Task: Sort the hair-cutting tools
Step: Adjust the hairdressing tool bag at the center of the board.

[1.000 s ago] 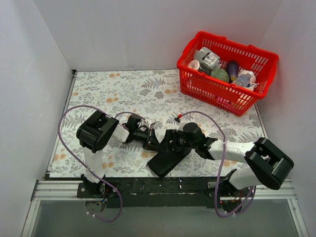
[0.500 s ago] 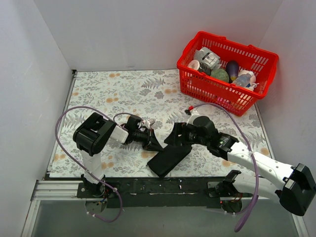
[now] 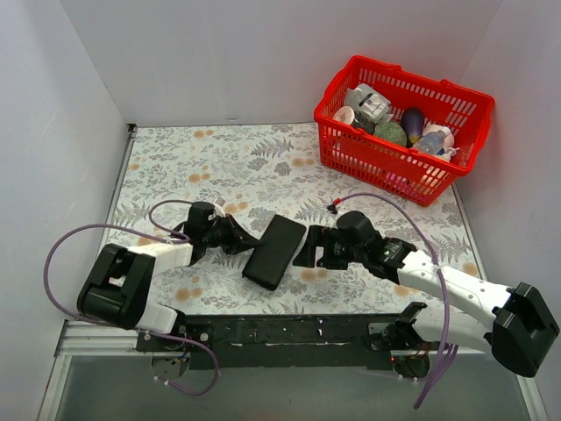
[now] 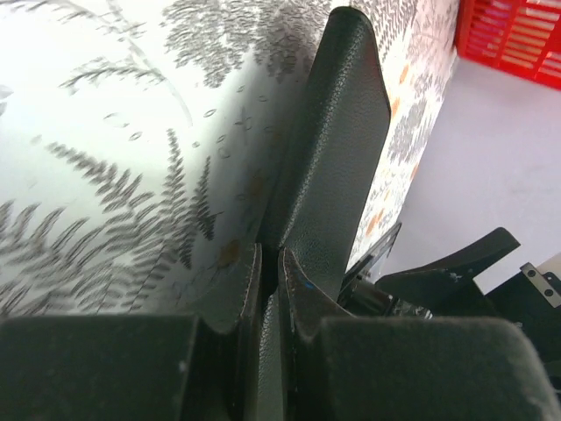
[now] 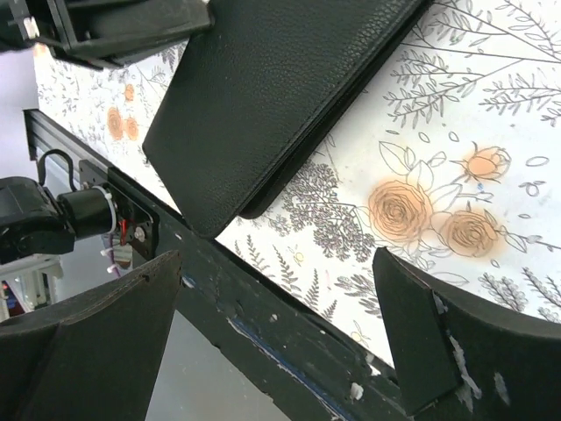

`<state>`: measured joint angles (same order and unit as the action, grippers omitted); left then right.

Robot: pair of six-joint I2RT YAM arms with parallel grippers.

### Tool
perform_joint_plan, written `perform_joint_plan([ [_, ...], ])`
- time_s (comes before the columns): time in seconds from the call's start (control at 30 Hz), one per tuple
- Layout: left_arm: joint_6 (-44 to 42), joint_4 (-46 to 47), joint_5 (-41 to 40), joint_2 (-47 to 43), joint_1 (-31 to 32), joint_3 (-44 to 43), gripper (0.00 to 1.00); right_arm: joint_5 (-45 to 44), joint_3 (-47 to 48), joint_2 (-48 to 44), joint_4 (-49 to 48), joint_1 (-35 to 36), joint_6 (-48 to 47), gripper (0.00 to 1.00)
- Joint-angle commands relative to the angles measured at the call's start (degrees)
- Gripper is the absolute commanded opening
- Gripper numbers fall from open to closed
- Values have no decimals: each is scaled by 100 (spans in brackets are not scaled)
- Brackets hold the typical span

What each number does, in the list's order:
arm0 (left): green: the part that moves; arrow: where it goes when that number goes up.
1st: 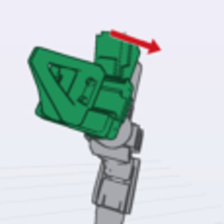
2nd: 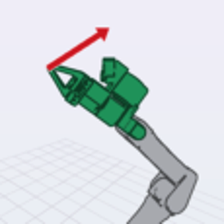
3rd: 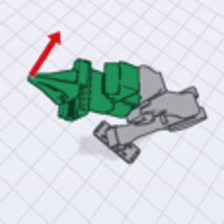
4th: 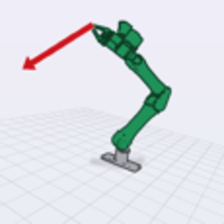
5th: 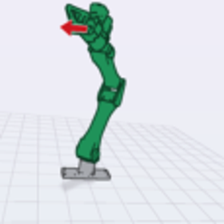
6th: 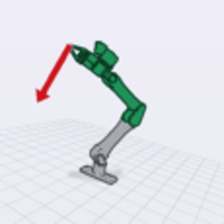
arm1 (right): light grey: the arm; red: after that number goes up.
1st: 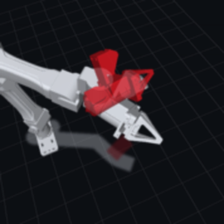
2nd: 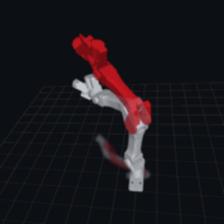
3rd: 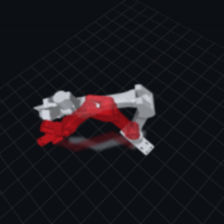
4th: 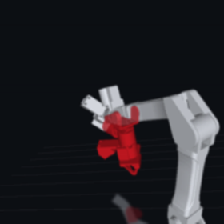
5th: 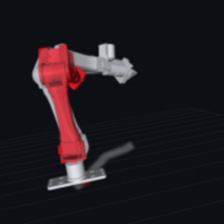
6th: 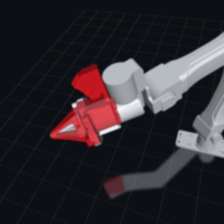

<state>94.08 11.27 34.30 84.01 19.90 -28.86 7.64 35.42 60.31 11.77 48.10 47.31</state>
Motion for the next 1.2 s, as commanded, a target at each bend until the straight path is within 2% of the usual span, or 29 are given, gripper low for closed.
perform_joint_plan([
  [0.0,549,-47,-723,-753,-109,582,0,246,-9,269,-692,24,226,98],
  [0.13,918,218,-943,-1210,-109,978,0,510,-35,1015,-1316,33,384,98],
  [0.27,981,122,-1276,-1553,-109,1155,0,774,-281,1509,-2825,33,822,97],
  [0.33,945,-45,-1347,-1624,-118,1190,0,958,-168,1772,-3101,33,859,96],
  [0.4,963,-142,-1400,-1729,-109,1251,0,924,507,1878,-2463,94,535,95],
  [0.47,998,-195,-1435,-1809,-109,1374,0,381,1331,1896,-1246,252,-18,96],
  [0.5,1024,-195,-1514,-1896,-109,1418,0,213,1519,1870,-934,288,-142,96],
  [0.6,1103,-213,-1646,-1984,-118,1559,0,-139,1993,1765,-369,306,-433,97],
  [0.7,1139,-195,-1760,-1967,-109,1629,0,-35,2171,1834,-350,306,-486,97],
  [0.83,1174,-169,-1831,-1914,-118,1682,0,255,1952,2019,-754,306,-267,97],
  [1.03,1174,-143,-1927,-1923,-109,1779,0,562,1074,2379,-2412,314,102,96],
  [1.17,1183,-90,-1901,-1871,-109,1805,0,879,923,2809,-3048,314,278,96],
])
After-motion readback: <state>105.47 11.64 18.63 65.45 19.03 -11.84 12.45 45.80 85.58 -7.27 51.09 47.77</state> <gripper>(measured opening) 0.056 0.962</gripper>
